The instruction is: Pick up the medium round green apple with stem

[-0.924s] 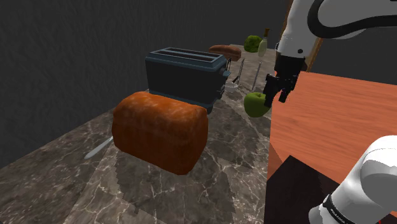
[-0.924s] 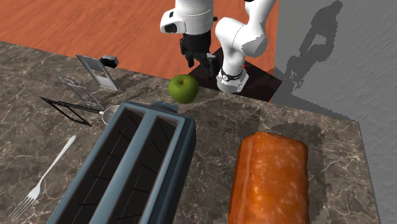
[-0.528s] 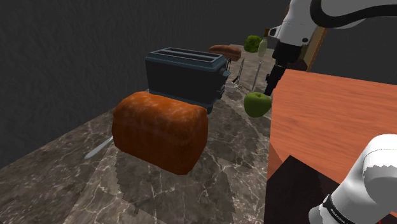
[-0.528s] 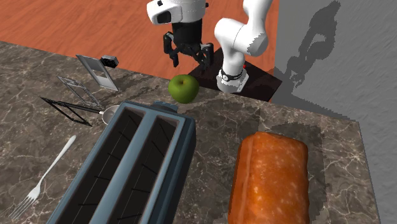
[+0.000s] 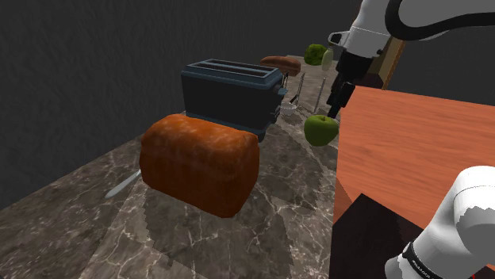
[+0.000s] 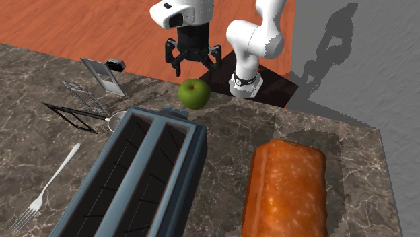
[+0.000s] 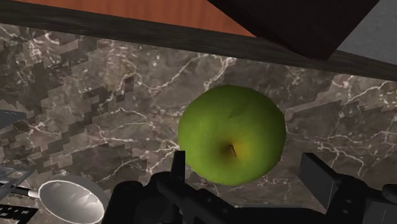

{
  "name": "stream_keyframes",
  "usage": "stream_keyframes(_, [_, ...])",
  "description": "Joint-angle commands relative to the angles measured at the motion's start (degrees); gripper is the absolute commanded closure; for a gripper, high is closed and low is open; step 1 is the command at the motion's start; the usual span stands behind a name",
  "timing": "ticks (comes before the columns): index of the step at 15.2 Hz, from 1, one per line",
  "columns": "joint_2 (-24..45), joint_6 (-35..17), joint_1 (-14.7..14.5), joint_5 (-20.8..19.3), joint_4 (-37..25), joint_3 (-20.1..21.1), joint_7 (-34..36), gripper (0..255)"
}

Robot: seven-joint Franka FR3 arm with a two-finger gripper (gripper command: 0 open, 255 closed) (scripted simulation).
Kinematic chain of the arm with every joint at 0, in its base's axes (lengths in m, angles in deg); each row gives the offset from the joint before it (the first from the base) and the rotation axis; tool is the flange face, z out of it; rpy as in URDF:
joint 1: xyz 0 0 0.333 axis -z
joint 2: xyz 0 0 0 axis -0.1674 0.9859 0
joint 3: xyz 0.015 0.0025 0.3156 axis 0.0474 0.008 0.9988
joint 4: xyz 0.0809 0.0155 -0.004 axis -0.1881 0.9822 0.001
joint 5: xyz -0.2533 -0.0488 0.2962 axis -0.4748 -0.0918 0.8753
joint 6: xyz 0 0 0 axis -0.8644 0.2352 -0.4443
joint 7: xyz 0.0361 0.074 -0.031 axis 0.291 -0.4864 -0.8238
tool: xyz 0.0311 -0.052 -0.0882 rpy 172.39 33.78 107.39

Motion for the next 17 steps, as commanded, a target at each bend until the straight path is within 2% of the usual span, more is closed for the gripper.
stream_keyframes(1, [0.0, -1.6, 0.0, -0.1, 1.5, -0.1, -0.2, 0])
stream_keyframes(3, [0.0, -2.0, 0.0, -0.1, 2.0, -0.2, -0.2, 0])
stream_keyframes(4, [-0.1, -2.0, 0.0, -0.1, 2.0, -0.1, -0.2, 255])
stream_keyframes(13, [0.0, -2.0, 0.0, -0.1, 2.0, -0.2, -0.2, 255])
stream_keyframes(17, [0.3, 1.0, 0.0, 0.0, -1.4, -0.1, -0.1, 255])
